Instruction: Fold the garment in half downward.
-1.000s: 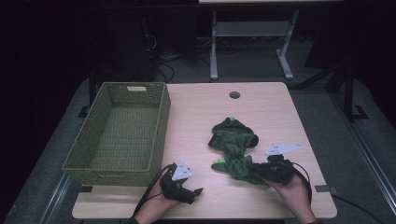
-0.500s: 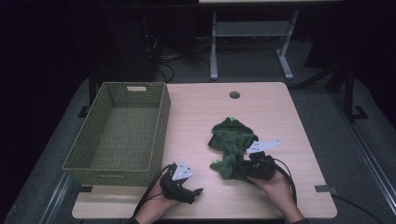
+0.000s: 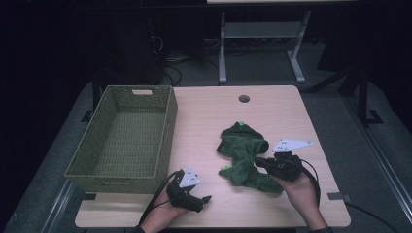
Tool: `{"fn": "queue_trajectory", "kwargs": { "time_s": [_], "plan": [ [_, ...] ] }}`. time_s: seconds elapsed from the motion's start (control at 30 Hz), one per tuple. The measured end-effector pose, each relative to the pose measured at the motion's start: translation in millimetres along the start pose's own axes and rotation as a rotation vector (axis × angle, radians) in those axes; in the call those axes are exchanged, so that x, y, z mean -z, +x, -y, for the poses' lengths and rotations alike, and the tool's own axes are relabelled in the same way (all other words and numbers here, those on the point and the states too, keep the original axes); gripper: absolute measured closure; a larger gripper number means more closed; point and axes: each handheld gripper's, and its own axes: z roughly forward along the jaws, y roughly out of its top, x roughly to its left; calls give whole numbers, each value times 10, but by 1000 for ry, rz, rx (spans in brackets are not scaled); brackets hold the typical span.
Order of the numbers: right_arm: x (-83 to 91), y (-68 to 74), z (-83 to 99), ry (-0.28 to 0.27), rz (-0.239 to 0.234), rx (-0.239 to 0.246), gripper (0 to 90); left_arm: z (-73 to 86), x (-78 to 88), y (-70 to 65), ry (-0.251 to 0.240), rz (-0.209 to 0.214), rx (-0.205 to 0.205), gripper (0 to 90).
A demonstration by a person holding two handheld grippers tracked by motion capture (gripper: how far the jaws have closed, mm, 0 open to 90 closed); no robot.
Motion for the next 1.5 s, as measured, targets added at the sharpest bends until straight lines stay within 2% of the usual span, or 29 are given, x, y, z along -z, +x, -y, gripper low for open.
{"fn": "queue_trajectory", "kwargs": {
  "time_s": [0.07, 0.13, 0.23, 0.37, 0.5, 0.57, 0.67, 0.77, 0.87, 0.9, 1.03, 1.13, 1.23, 1.5],
  "plan": [
    [-71, 32, -51, 4, -21, 22, 900, 0, 0, 0, 0, 0, 0, 128],
    [-191, 54, -59, 25, -18, 38, 900, 0, 1, 1, 2, 0, -2, 128],
    [-365, 44, 4, 100, -8, 28, 900, 0, 2, 1, 3, 0, -3, 128],
    [-518, -6, 127, 171, 5, 16, 900, 1, 2, -2, 2, 1, 2, 128],
    [-660, -18, 199, 212, 8, 4, 900, 1, 2, -1, 2, 1, 2, 128],
    [-692, -31, 223, 211, 3, -10, 900, -1, -1, -2, 2, 1, 4, 128],
    [-683, -35, 224, 207, 8, 1, 900, -2, -2, -3, 2, 0, 5, 128],
    [-582, -29, 185, 163, 15, 7, 819, -3, -2, -3, 2, 1, 6, 128],
    [-408, -60, 139, 112, 25, -10, 727, -4, -2, 0, 3, -1, 1, 128],
    [-359, -82, 136, 95, 27, 0, 696, -5, -3, -2, 3, -2, 3, 127],
    [-181, -144, 193, 87, 28, -6, 586, -6, -5, -5, 4, -1, 7, 125],
    [-57, -191, 289, 86, 36, -11, 575, -6, -5, -4, 4, -1, 7, 125],
    [70, -240, 376, 74, 28, -49, 571, -6, -4, -4, 4, -1, 7, 125],
    [301, -287, 613, 84, 45, -50, 550, -6, -5, -2, 5, 1, 6, 125]
  ]
}}
